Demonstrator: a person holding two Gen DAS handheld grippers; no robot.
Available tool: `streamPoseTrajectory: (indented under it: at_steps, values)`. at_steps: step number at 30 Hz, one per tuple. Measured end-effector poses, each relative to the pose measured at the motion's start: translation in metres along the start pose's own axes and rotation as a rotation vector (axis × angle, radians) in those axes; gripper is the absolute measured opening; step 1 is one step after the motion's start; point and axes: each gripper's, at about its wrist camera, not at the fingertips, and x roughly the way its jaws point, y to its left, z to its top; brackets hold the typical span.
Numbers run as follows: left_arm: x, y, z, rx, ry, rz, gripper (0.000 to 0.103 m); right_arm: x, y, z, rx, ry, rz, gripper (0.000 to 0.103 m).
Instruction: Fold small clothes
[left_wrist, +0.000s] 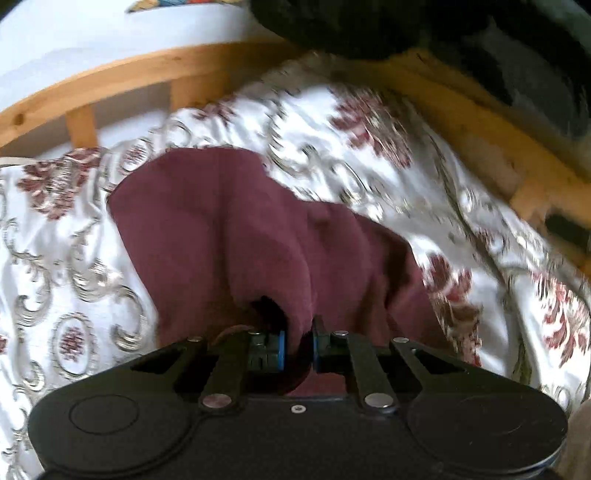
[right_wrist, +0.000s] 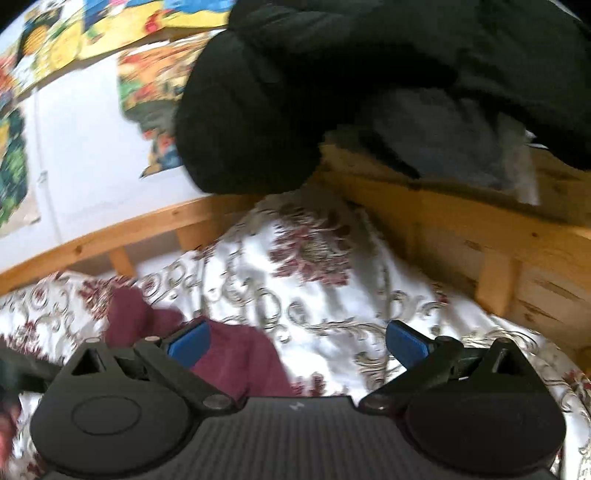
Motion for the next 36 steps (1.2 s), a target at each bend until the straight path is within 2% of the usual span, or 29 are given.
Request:
streamPoseTrajectory:
  at_steps: [4,6,8,10,12,13,15,17,19,21,22,25,29,31,33,36]
  values:
    - [0.013,-0.01,-0.014,0.04,0.017,0.017,0.014,0.009,-0.012,-0.003,0.064,0.029,0.006,0.103]
    - [0.013,-0.013,-0.018,0.069,0.01,0.023,0.018,0.014,-0.016,-0.007,0.094,0.052,0.023,0.103]
    - [0.01,-0.013,-0.019,0.07,0.004,0.001,0.024,0.02,-0.017,-0.01,0.124,0.08,0.036,0.103]
    - [0.005,-0.009,-0.017,0.037,-0.004,-0.055,0.027,0.025,-0.019,-0.013,0.15,0.11,0.045,0.103]
    - [0.0,-0.005,-0.016,-0.011,-0.007,-0.121,0.042,0.028,-0.02,-0.016,0.17,0.132,0.052,0.103]
    - [-0.001,-0.006,-0.015,-0.02,-0.01,-0.132,0.046,0.029,-0.02,-0.018,0.181,0.142,0.052,0.103]
    - [-0.008,-0.008,-0.014,-0.015,-0.026,-0.149,0.063,0.032,-0.021,-0.021,0.207,0.159,0.056,0.103]
    - [-0.017,-0.01,-0.014,-0.001,-0.051,-0.166,0.069,0.035,-0.022,-0.023,0.239,0.176,0.063,0.103]
    - [-0.03,-0.009,-0.013,0.014,-0.091,-0.187,0.078,0.04,-0.024,-0.026,0.277,0.194,0.083,0.103]
    - [-0.044,-0.005,-0.013,0.031,-0.141,-0.191,0.096,0.045,-0.023,-0.03,0.308,0.216,0.12,0.103]
    - [-0.051,-0.003,-0.013,0.041,-0.168,-0.18,0.1,0.047,-0.021,-0.031,0.317,0.224,0.139,0.103]
    - [-0.066,0.006,-0.018,0.076,-0.226,-0.14,0.102,0.054,-0.016,-0.039,0.377,0.239,0.241,0.103]
    - [-0.066,0.021,-0.033,0.118,-0.218,-0.115,0.102,0.072,-0.011,-0.058,0.599,0.279,0.471,0.103]
    - [-0.06,0.028,-0.045,0.122,-0.215,-0.122,0.102,0.082,-0.002,-0.068,0.655,0.323,0.565,0.103]
    - [-0.052,0.035,-0.058,0.119,-0.216,-0.12,0.102,0.089,0.01,-0.074,0.641,0.358,0.608,0.103]
    - [-0.04,0.041,-0.074,0.113,-0.177,-0.088,0.102,0.099,0.028,-0.078,0.569,0.402,0.618,0.103]
